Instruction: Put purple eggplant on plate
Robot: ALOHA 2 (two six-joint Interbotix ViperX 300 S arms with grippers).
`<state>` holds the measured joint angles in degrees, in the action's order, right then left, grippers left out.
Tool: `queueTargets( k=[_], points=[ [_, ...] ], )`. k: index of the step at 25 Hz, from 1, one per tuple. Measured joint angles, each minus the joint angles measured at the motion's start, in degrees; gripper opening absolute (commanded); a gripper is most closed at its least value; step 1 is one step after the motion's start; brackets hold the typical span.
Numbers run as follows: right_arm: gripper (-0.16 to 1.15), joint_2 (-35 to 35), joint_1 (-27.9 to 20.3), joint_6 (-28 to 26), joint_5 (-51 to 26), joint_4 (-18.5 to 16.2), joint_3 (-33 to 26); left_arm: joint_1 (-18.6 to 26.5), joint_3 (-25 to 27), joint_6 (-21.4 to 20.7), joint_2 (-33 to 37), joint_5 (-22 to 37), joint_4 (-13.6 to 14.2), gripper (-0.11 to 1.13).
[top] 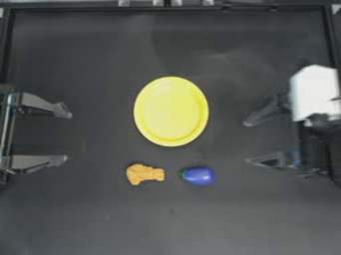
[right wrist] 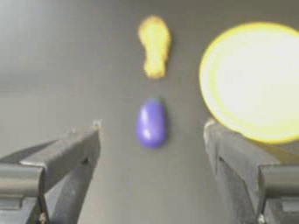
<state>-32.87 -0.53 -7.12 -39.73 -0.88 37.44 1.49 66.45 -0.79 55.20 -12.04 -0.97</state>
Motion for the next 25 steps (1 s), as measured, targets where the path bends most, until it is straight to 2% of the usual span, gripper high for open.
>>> queueTargets(
  k=[3,7,16,25],
  points=[
    [0.98,3.7,0.8,-2.1,-2.6,-2.5,-2.4,0.1,0.1,0.0,0.0,0.3,0.0,1.03],
    [0.98,8.5,1.5,-4.4,-4.4,-4.0,-4.4,0.4,0.0,0.0,-0.1,0.8,-0.1,1.03],
    [0.98,19.7,4.0,-4.9,-6.7,-4.0,-8.7,0.7,0.0,0.2,0.0,1.7,-0.4,1.03],
    [0.98,28.0,5.4,-6.2,-6.2,-4.0,-10.6,0.8,0.1,0.2,0.0,1.8,-0.4,1.03]
  ],
)
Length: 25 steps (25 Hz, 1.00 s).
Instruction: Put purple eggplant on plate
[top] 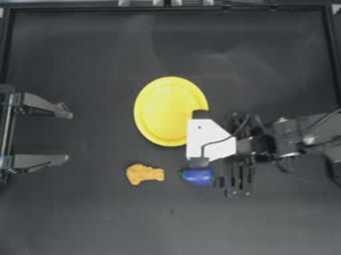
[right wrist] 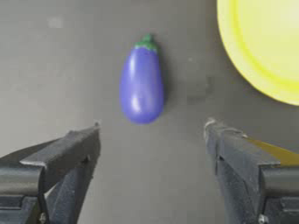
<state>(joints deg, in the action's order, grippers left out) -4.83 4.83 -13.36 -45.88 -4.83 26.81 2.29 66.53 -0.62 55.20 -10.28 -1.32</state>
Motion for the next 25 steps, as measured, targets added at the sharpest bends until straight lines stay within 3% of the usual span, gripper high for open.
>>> queueTargets(
  k=[7,25],
  points=[
    [0.98,4.9,1.1,-2.5,1.1,-0.7,-0.8,0.4,-0.1,0.0,0.0,0.4,-0.1,1.03],
    [0.98,13.4,1.2,-2.6,6.9,-0.8,-0.9,0.4,-0.1,0.0,0.0,0.6,-0.1,1.03]
  ],
)
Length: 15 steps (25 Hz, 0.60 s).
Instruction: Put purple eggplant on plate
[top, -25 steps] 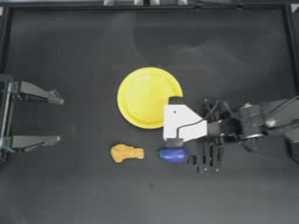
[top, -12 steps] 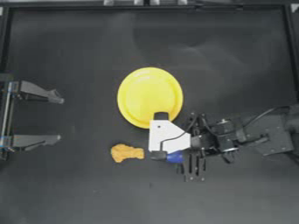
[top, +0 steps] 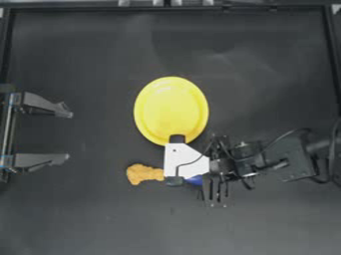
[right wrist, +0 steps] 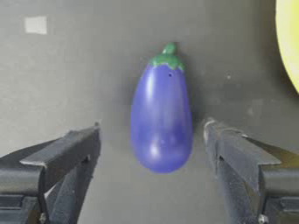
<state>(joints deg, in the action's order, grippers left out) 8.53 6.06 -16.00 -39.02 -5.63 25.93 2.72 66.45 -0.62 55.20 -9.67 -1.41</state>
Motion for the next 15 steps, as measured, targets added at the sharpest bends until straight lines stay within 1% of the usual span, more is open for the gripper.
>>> queueTargets(
  k=[5,7,9,13,15],
  points=[
    [0.96,1.8,0.0,0.0,0.1,-1.2,-0.4,0.0,0.0,0.0,0.0,0.1,0.0,1.03],
    [0.91,2.4,0.0,-0.1,0.1,-1.8,-0.9,0.0,0.1,0.0,0.0,0.1,0.0,1.03],
    [0.8,2.8,0.0,-0.2,0.0,-2.3,-1.0,0.0,0.0,0.1,0.0,0.1,0.0,1.03],
    [0.48,2.9,0.0,-1.8,-1.0,-3.8,-1.4,-0.1,0.1,0.1,0.0,0.1,-0.1,1.03],
    [0.38,2.9,0.1,-2.4,-1.5,-4.3,-1.4,0.0,0.0,0.1,0.0,0.0,-0.1,1.03]
  ],
)
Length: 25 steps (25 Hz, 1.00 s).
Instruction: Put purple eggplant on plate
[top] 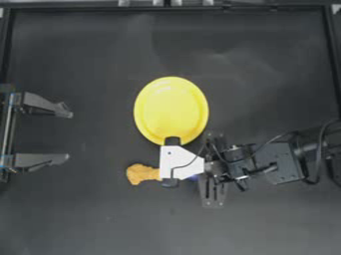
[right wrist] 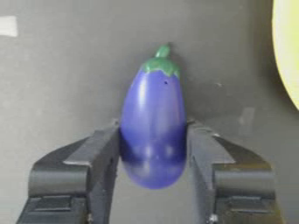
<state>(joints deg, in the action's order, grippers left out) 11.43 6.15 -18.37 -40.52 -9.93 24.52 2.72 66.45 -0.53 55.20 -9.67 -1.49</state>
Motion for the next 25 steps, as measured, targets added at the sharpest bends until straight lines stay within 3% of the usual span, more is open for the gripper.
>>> queueTargets(
  k=[5,12,19,25],
  points=[
    [0.36,-0.6,0.4,0.0,-0.2,-0.4,0.0,0.0,0.0,0.0,0.0,0.1,0.0,1.03],
    [0.36,-7.6,0.0,0.9,2.2,-1.5,0.0,0.0,0.0,0.1,0.0,0.8,0.0,1.03],
    [0.34,-12.3,-4.7,2.9,4.3,-4.5,-0.1,0.0,0.0,0.1,0.0,0.8,0.0,1.03],
    [0.34,-12.1,-10.6,10.4,5.4,-2.4,-0.5,0.0,0.0,0.1,0.0,0.8,0.0,1.03]
  ],
)
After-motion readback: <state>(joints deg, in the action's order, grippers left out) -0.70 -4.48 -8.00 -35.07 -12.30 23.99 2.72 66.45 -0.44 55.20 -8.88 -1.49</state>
